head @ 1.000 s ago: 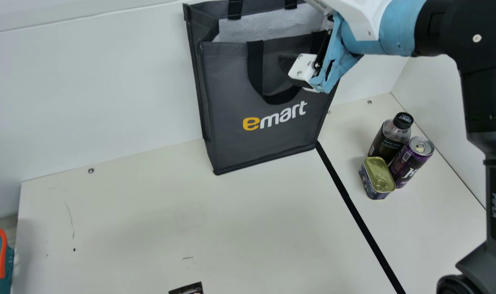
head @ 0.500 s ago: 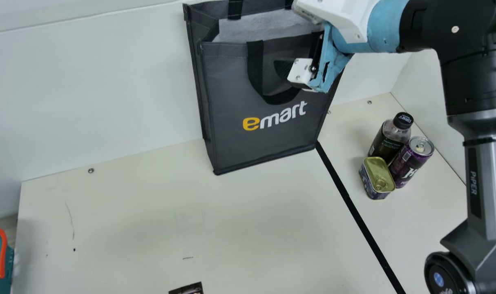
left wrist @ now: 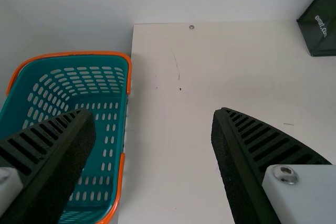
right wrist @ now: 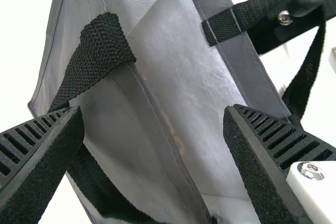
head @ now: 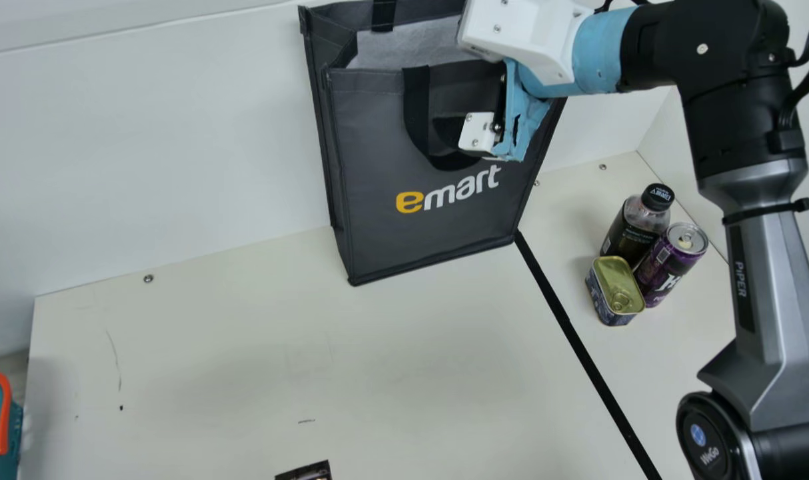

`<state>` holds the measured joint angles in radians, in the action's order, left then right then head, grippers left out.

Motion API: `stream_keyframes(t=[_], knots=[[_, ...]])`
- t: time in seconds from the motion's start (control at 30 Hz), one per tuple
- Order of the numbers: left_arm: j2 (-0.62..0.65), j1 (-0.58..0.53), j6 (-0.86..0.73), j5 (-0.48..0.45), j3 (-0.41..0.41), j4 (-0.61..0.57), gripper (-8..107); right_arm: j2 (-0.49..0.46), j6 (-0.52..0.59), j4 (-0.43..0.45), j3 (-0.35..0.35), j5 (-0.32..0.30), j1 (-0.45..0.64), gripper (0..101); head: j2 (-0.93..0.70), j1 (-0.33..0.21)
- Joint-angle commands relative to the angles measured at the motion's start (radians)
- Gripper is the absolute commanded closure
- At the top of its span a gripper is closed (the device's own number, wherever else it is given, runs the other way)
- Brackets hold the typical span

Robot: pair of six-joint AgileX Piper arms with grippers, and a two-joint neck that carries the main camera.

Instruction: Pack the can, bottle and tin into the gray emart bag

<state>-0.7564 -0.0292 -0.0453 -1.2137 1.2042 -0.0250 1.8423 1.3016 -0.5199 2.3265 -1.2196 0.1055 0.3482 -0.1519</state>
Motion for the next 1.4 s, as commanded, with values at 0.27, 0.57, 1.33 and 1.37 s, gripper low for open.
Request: stream_keyframes(t=[0.27,0.57,1.33,1.37], knots=[[0.0,0.0,0.0,0.0,0.0,0.0,9,0.041,0.046,-0.002,0.014,0.0,-0.02,11,0.001,-0.023],[0.0,0.0,0.0,0.0,0.0,0.0,9,0.075,0.072,0.001,0.015,0.0,-0.035,17,0.001,-0.023],[0.0,0.0,0.0,0.0,0.0,0.0,9,0.084,0.062,0.016,0.01,0.0,-0.031,101,0.001,-0.023],[0.0,0.0,0.0,0.0,0.0,0.0,9,0.081,0.06,0.019,0.011,0.0,-0.032,101,0.001,-0.023]])
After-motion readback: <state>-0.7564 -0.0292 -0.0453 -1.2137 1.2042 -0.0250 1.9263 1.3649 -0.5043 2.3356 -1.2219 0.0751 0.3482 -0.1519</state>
